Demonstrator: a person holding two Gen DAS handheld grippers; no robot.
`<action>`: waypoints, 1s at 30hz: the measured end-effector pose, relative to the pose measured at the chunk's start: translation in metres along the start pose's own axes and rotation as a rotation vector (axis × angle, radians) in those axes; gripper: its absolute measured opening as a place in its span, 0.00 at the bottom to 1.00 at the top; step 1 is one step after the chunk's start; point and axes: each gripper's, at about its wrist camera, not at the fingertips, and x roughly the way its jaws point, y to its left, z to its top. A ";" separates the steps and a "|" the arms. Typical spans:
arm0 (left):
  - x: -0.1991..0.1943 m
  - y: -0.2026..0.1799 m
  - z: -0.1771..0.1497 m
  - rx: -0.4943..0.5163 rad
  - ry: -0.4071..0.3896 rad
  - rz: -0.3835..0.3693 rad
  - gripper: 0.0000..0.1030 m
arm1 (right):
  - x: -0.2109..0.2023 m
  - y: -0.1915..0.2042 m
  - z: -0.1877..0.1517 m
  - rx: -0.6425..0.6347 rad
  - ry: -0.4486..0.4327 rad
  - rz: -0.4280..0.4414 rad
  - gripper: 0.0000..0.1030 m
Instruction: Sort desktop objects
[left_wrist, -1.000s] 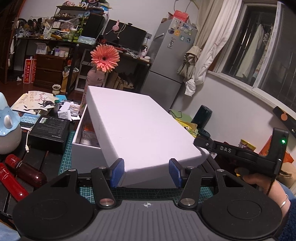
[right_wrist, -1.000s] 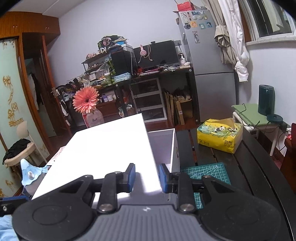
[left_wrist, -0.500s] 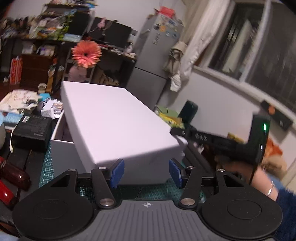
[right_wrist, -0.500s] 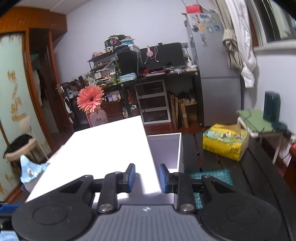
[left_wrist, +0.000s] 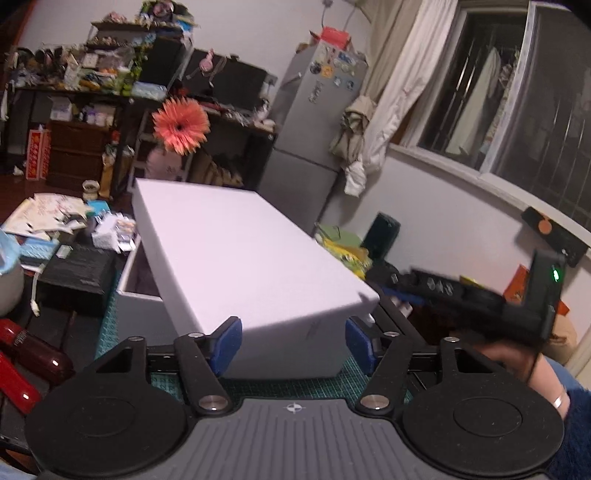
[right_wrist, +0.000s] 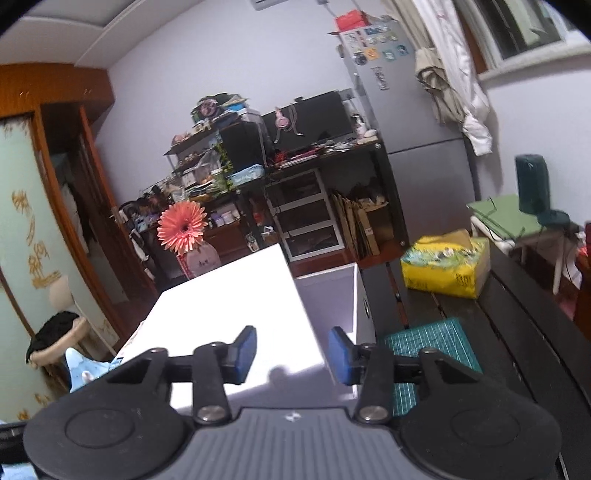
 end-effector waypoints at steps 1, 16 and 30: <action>-0.002 0.000 0.001 0.005 -0.011 0.007 0.64 | -0.003 -0.001 -0.003 0.020 0.002 0.001 0.49; -0.015 0.018 0.008 -0.011 -0.098 0.218 0.81 | 0.014 -0.024 -0.044 0.455 0.161 0.151 0.61; -0.015 0.034 0.010 -0.120 -0.061 0.279 0.81 | 0.049 -0.013 -0.078 0.739 0.214 0.334 0.58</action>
